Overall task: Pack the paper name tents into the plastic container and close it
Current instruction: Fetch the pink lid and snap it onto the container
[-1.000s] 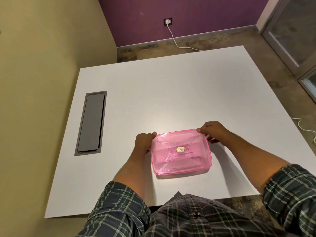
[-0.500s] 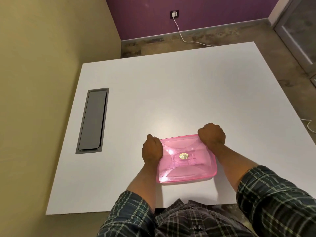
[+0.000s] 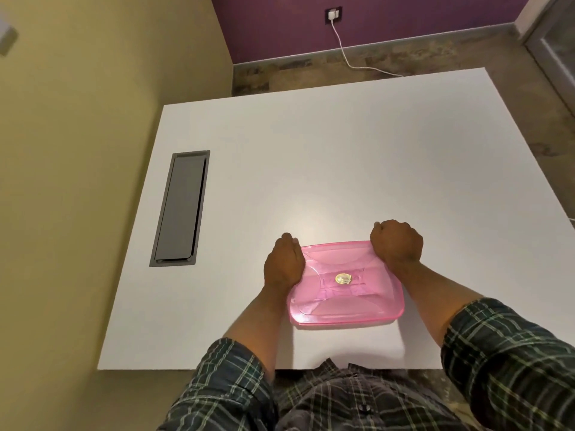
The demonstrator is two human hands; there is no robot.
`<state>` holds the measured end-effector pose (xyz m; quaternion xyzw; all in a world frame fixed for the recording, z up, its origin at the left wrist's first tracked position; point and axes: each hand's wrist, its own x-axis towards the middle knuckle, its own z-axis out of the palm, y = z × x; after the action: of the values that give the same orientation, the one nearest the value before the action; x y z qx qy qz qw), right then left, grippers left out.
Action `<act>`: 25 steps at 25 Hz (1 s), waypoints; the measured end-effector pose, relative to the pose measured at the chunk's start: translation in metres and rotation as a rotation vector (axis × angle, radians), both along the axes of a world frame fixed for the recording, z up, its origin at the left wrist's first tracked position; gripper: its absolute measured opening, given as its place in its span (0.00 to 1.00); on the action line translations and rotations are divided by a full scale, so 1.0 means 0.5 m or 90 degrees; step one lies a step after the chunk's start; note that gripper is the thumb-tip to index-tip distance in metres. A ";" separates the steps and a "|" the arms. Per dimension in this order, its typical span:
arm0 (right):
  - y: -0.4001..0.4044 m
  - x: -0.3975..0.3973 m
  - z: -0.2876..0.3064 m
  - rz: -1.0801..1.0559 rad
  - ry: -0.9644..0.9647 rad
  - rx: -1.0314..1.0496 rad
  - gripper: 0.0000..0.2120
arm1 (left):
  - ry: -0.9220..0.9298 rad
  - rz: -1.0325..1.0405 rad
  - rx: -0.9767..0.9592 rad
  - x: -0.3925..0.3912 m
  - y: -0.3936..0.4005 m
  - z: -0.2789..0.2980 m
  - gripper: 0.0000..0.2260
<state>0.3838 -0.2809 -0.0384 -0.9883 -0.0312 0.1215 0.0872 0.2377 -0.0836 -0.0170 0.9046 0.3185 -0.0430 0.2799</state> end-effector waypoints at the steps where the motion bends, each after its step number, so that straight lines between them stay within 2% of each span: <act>1: 0.000 -0.003 0.002 0.018 -0.022 -0.015 0.20 | -0.003 -0.080 0.037 -0.006 0.014 0.009 0.12; 3: 0.001 -0.005 0.008 0.039 -0.065 -0.034 0.22 | -0.009 -0.246 0.116 -0.014 0.046 0.030 0.14; 5: 0.002 -0.014 0.013 0.047 -0.076 -0.030 0.22 | 0.043 -0.396 0.201 -0.026 0.076 0.049 0.25; 8: 0.005 -0.024 0.024 0.088 -0.104 -0.032 0.18 | 0.153 -0.492 0.237 -0.052 0.069 0.069 0.58; 9: 0.005 -0.027 0.029 0.134 -0.149 -0.022 0.16 | 0.190 -0.494 0.228 -0.058 0.062 0.069 0.67; 10: 0.006 -0.030 0.032 0.214 -0.207 0.015 0.16 | 0.221 -0.487 0.212 -0.061 0.057 0.068 0.72; 12: 0.016 -0.052 0.031 0.477 -0.237 0.134 0.20 | 0.253 -0.464 0.175 -0.065 0.050 0.065 0.76; 14: 0.046 -0.086 0.032 0.657 -0.105 0.214 0.26 | 0.282 -0.455 0.155 -0.062 0.047 0.069 0.77; 16: 0.091 -0.116 0.033 0.641 0.041 0.235 0.27 | 0.323 -0.447 0.142 -0.064 0.041 0.077 0.77; 18: 0.132 -0.124 0.034 0.579 0.124 0.250 0.25 | 0.363 -0.420 0.131 -0.075 0.026 0.083 0.77; 22: 0.175 -0.110 0.046 0.495 0.204 0.216 0.18 | 0.437 -0.325 0.100 -0.100 -0.005 0.090 0.76; 25: 0.192 -0.108 0.049 0.434 0.239 0.221 0.16 | 0.431 -0.280 0.075 -0.107 -0.017 0.089 0.72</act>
<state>0.3296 -0.1851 -0.0138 -0.8528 -0.3598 0.3140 0.2114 0.1840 -0.0924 0.0277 0.9005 0.1937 -0.3786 0.0909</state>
